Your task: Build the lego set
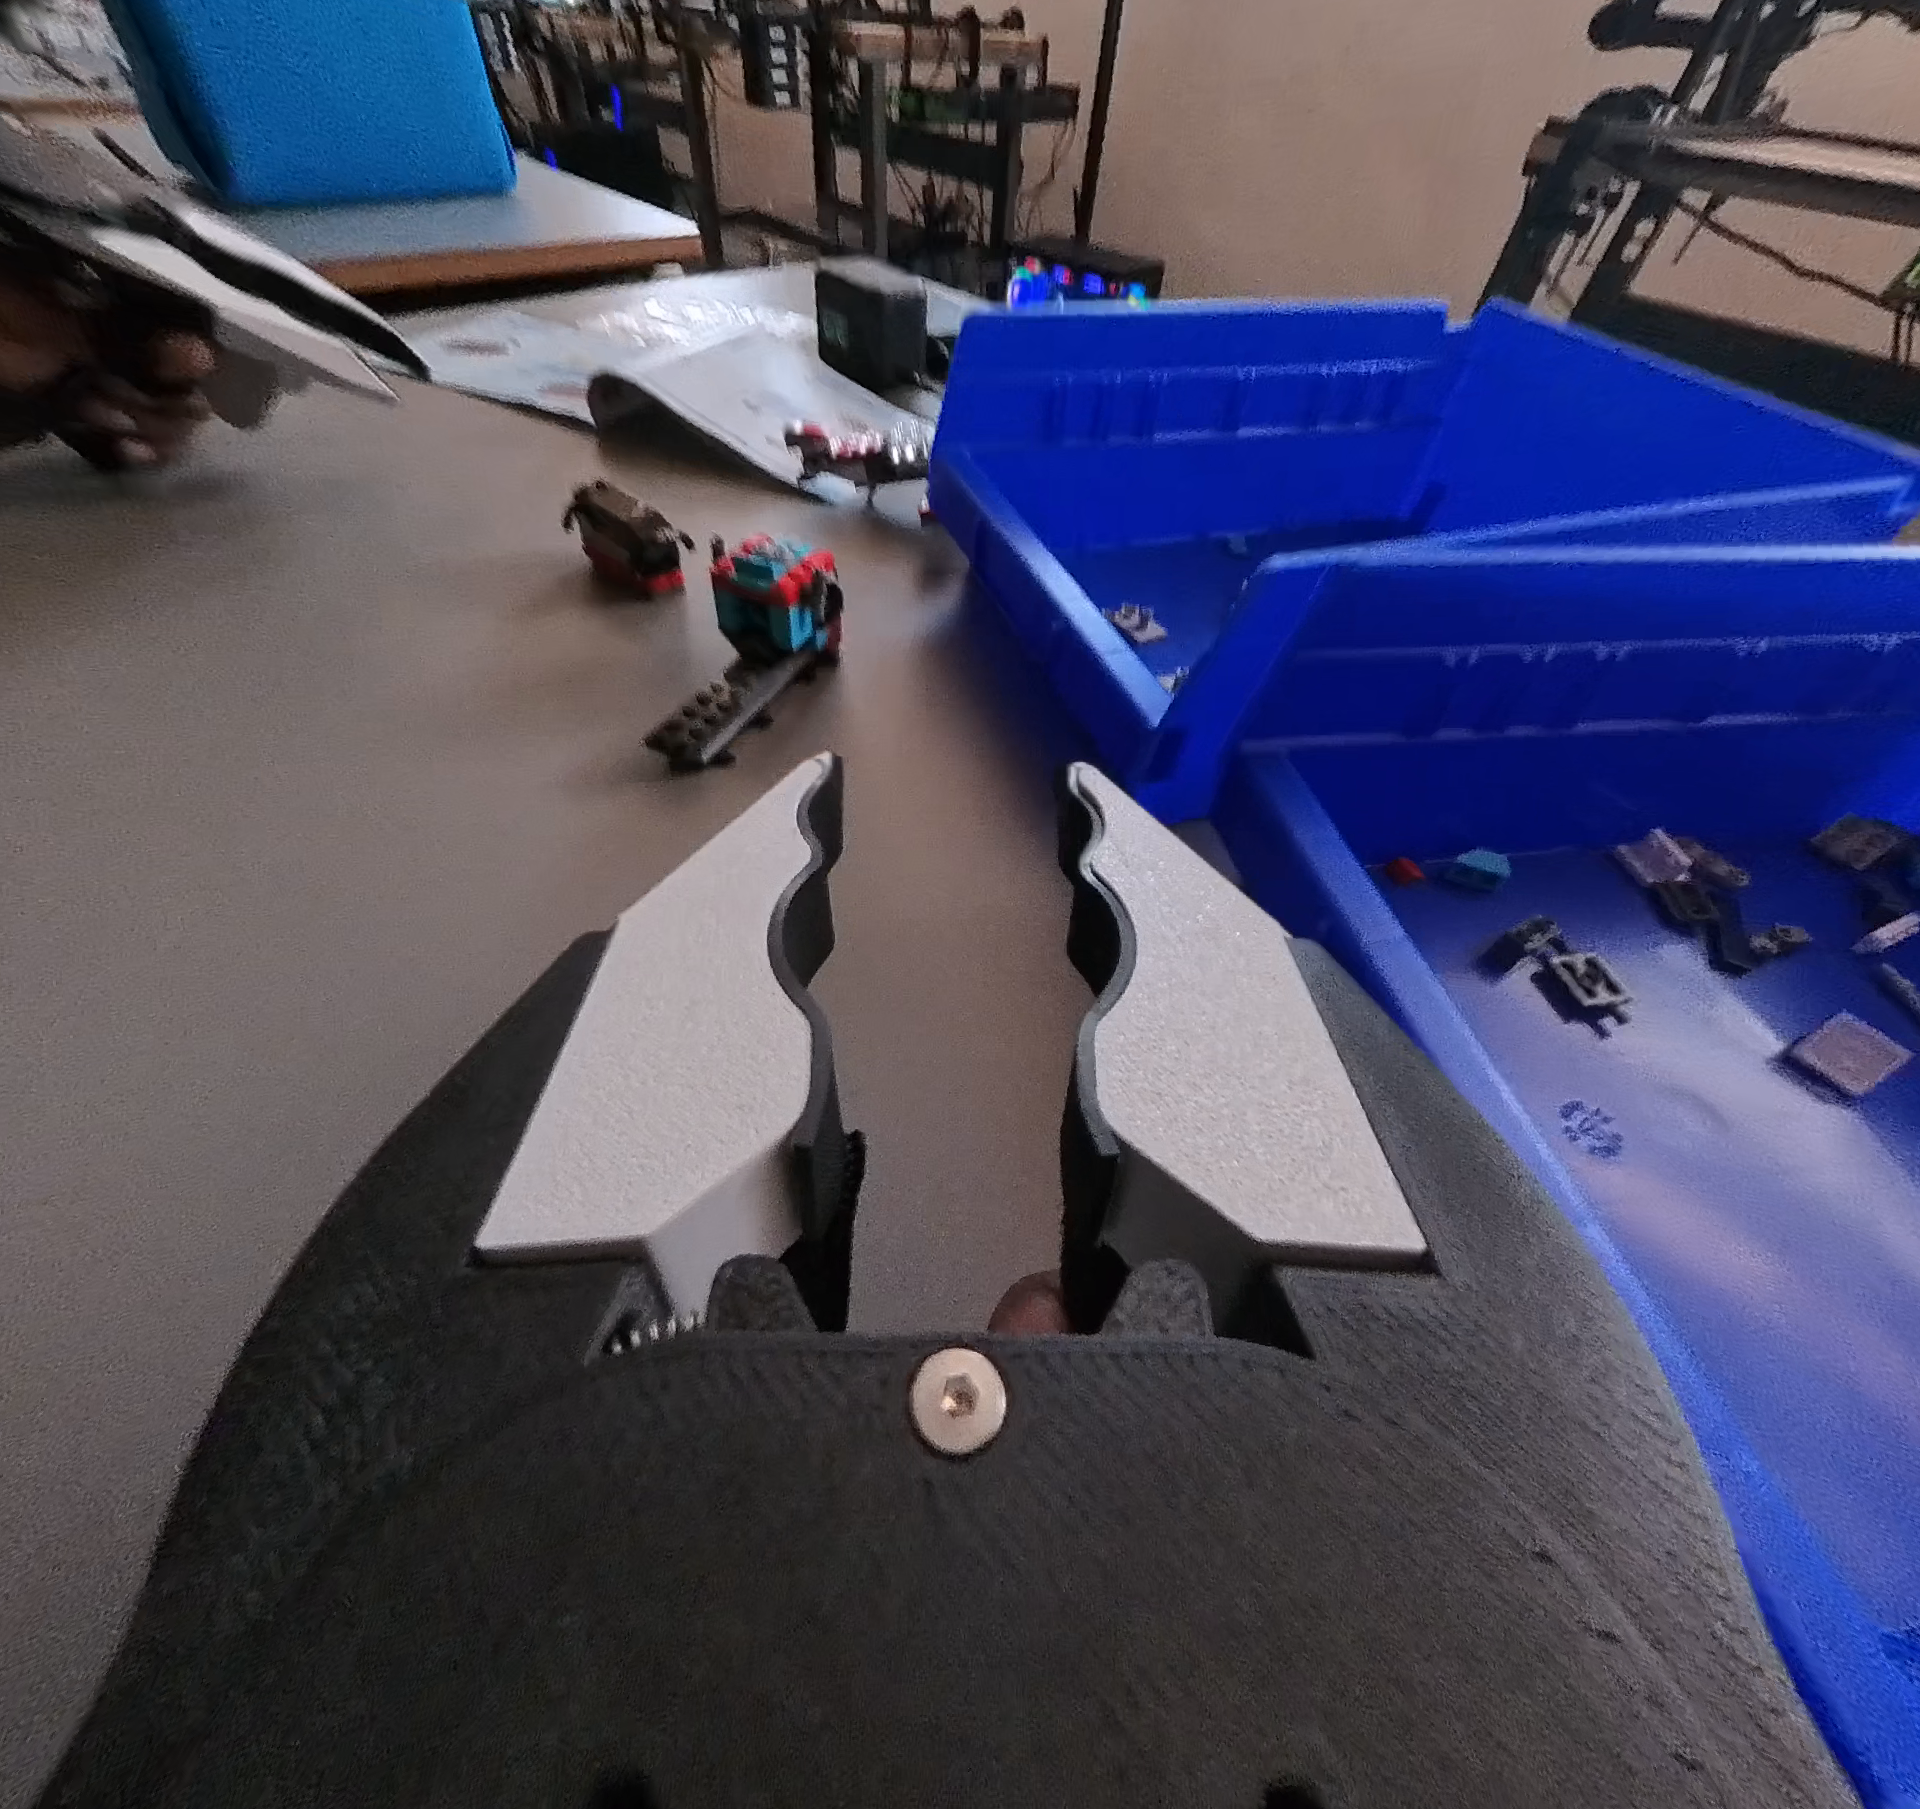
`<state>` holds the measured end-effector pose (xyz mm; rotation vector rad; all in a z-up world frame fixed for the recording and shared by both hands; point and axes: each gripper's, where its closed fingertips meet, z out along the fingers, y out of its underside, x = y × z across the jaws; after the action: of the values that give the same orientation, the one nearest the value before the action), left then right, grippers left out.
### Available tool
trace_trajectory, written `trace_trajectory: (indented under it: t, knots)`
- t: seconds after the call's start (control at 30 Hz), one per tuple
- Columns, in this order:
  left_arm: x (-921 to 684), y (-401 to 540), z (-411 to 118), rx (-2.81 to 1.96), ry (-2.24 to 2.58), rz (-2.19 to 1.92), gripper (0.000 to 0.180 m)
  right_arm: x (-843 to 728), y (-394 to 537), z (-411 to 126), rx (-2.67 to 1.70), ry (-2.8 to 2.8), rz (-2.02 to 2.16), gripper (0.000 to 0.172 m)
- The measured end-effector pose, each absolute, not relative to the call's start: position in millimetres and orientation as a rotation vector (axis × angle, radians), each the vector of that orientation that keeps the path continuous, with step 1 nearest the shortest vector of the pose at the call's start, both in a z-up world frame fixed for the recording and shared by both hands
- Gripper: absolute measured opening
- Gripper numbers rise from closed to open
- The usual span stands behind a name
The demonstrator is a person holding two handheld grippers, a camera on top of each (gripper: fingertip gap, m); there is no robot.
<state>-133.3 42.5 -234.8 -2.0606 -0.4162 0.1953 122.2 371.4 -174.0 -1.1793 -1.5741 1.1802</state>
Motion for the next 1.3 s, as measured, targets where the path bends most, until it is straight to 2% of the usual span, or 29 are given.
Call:
trace_trajectory:
  t: [0.17, 0.3, 0.47, 0.6, 0.7, 0.97, 1.0, 1.3]
  knots:
    - [-136.3, 41.7, -235.7, -2.055, -0.452, 0.16, 0.051, 169.9, 407.1, -105.2, -1.058, -1.602, 1.113, 0.043]
    - [-139.2, 42.9, -237.3, -2.056, -0.474, 0.126, 0.051, 212.8, 506.1, -78.9, -1.087, -1.654, 0.781, 0.041]
    - [-140.9, 43.7, -239.2, -2.065, -0.484, 0.121, 0.05, 241.2, 624.9, -122.7, -1.274, -1.906, 0.437, 0.038]
    - [-144.2, 42.0, -238.4, -2.054, -0.509, 0.132, 0.049, 257.9, 665.4, -195.3, -1.418, -2.245, 0.274, 0.034]
    - [-145.0, 41.9, -240.5, -2.066, -0.517, 0.136, 0.049, 260.8, 681.0, -230.0, -1.456, -2.389, 0.183, 0.035]
    - [-149.4, 43.4, -250.2, -2.133, -0.54, 0.208, 0.048, 238.9, 684.2, -257.5, -1.391, -2.478, 0.205, 0.031]
    - [-149.9, 43.4, -251.1, -2.14, -0.541, 0.218, 0.048, 237.3, 681.8, -258.0, -1.391, -2.483, 0.237, 0.025]
    - [-151.0, 43.5, -254.5, -2.163, -0.552, 0.228, 0.047, 239.7, 698.3, -245.8, -1.424, -2.412, 0.258, 0.025]
